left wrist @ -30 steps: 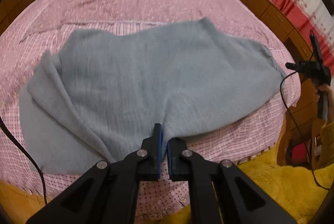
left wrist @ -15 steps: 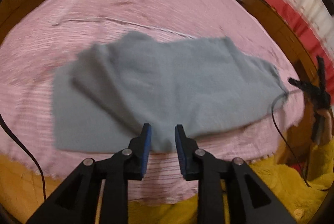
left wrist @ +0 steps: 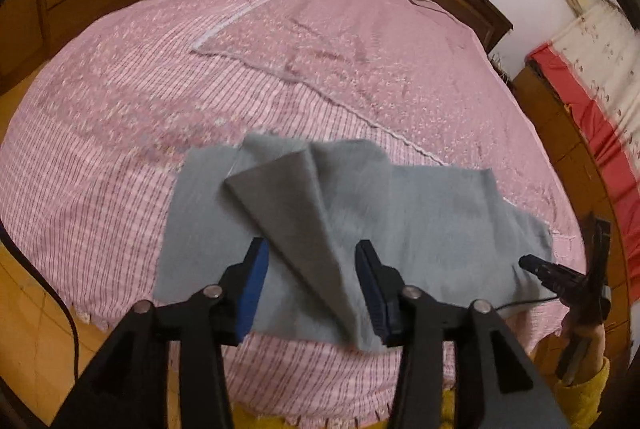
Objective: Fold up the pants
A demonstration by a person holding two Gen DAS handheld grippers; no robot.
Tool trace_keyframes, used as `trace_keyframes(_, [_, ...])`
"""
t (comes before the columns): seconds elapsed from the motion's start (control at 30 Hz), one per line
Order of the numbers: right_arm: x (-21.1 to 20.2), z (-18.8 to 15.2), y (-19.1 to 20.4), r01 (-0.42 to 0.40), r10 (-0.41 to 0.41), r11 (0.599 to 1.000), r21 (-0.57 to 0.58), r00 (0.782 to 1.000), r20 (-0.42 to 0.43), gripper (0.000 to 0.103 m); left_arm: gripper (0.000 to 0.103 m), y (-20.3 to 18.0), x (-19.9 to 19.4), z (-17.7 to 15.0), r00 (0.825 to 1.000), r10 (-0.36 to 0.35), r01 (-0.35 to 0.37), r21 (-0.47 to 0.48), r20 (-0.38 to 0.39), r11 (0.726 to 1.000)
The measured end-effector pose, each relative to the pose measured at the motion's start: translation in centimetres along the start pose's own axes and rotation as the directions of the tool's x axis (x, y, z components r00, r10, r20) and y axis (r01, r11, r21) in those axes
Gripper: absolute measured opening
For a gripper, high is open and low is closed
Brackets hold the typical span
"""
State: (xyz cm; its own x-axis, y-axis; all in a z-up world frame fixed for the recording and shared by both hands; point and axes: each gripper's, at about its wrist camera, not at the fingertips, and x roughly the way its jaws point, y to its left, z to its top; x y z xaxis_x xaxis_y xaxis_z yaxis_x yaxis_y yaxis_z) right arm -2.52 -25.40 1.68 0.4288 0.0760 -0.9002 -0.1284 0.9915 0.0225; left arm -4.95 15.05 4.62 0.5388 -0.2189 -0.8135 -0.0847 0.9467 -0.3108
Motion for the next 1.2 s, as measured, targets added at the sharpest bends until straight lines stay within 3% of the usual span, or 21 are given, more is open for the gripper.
trace_keyframes(0.13, [1.3,-0.4,1.2,-0.026,0.026,1.0,-0.002,0.999,-0.026,0.024,0.048,-1.2,2.5,1.1,0.995,0.102,-0.102,0.049,0.007,0.994])
trace_keyframes(0.23, [1.7,-0.5,1.5,-0.041,0.041,0.999,0.005,0.999,-0.032,0.024,0.048,-0.5,4.2,1.4,0.985,0.175,-0.175,0.027,0.013,0.984])
trace_keyframes(0.27, [1.7,-0.7,1.5,-0.04,0.04,0.999,0.004,0.999,-0.029,0.025,0.034,0.0,4.6,1.5,0.988,0.157,-0.157,0.003,0.006,0.988])
trace_keyframes(0.3, [1.8,-0.5,1.6,-0.039,0.039,0.999,0.004,0.999,-0.027,0.025,0.001,0.5,4.7,1.4,0.991,0.136,-0.136,-0.021,0.001,0.99])
trace_keyframes(0.37, [1.8,-0.6,1.4,-0.045,0.045,0.999,0.006,0.999,-0.026,0.026,0.003,1.5,4.2,1.3,0.995,0.1,-0.099,-0.066,0.015,0.993])
trace_keyframes(0.53, [1.8,-0.6,1.3,-0.058,0.058,0.998,0.007,0.998,-0.025,0.027,0.003,2.9,0.9,0.4,0.979,0.183,-0.177,-0.066,0.093,0.982])
trace_keyframes(0.63, [2.0,-0.5,1.3,-0.069,0.07,0.998,0.012,0.997,-0.024,0.027,0.003,4.7,0.3,-1.0,0.972,0.224,-0.216,-0.096,0.07,0.972])
trace_keyframes(0.73, [2.3,-0.5,1.3,-0.079,0.08,0.997,0.021,0.997,-0.024,0.028,0.004,6.6,2.1,-2.3,0.967,0.253,-0.252,-0.127,-0.003,0.959])
trace_keyframes(0.83, [2.6,-0.5,1.4,-0.082,0.083,0.996,0.029,0.996,-0.026,0.029,0.005,8.4,3.5,-3.6,0.948,0.311,-0.317,-0.159,-0.06,0.935])
trace_keyframes(0.97, [2.5,-0.6,1.5,-0.093,0.094,0.995,0.03,0.995,-0.026,0.029,0.005,9.1,1.9,-3.1,0.952,0.306,-0.303,-0.195,-0.015,0.933])
trace_keyframes(1.03, [2.4,-0.5,1.4,-0.109,0.11,0.993,0.038,0.994,-0.024,0.029,0.012,8.5,1.3,-2.3,0.953,0.304,-0.297,-0.165,0.015,0.94])
trace_keyframes(1.1, [1.9,-0.3,0.8,-0.129,0.13,0.99,0.058,0.991,-0.011,0.029,0.028,7.5,1.0,-1.3,0.957,0.287,-0.279,-0.126,0.047,0.952])
trace_keyframes(1.2, [0.9,0.2,-0.5,-0.136,0.135,0.986,0.098,0.991,0.024,0.029,0.035,5.6,1.6,0.1,0.965,0.254,-0.249,-0.062,0.072,0.966])
